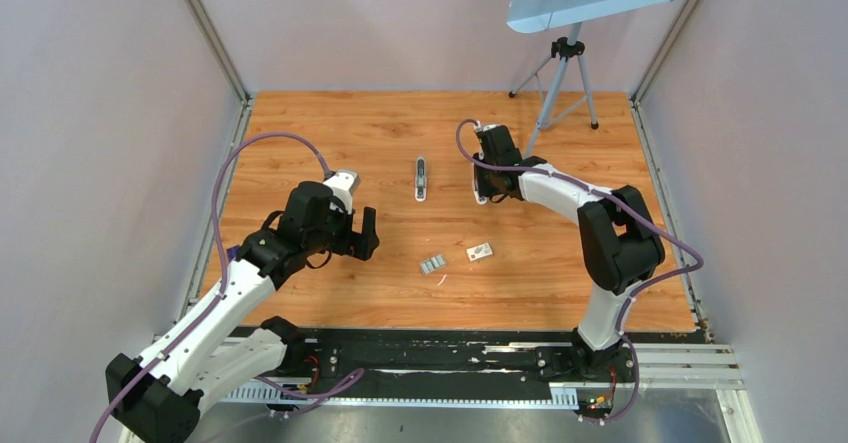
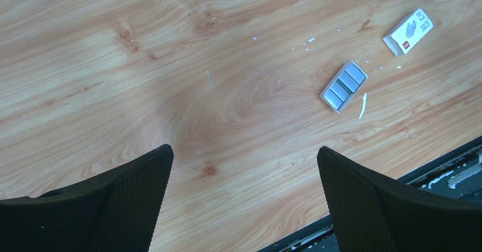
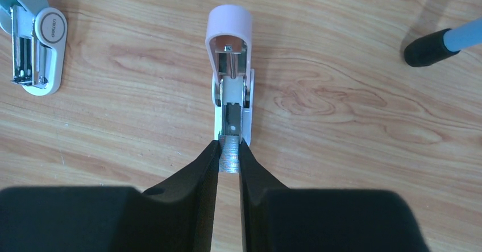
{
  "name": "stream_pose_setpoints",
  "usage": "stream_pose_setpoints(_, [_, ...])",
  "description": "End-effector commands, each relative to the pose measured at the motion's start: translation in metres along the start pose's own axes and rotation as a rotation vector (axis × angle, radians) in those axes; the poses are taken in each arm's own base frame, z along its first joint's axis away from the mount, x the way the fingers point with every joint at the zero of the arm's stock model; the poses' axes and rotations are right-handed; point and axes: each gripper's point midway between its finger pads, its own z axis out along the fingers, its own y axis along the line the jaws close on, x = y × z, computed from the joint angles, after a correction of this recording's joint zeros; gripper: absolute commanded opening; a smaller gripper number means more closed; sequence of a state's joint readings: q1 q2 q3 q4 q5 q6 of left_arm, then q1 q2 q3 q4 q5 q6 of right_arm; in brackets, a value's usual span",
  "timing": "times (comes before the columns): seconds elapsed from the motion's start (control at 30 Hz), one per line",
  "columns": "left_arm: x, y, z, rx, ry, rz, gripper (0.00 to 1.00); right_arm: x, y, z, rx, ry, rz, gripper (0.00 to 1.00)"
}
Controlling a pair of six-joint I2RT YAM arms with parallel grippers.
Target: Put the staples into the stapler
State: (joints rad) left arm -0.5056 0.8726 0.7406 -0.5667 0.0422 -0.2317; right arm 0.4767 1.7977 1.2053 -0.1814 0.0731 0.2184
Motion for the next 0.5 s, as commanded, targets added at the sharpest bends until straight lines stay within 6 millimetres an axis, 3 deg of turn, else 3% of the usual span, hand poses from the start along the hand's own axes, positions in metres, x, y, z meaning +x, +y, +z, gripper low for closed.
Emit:
stream_pose_setpoints(0.0, [0.0013,0.0016,-0.0005,-0.007,0.004,0.016,1.0,-0.0139,0.0003,0.0084,-0.031,-0.028,0.004,0.2])
stream_pose_setpoints(0.47, [-0.0007,0.0039,-0.002,-0.022,-0.004,0.016,1.0,-0.0145,-0.007,0.0178,-0.035,-0.034,0.019,0.19])
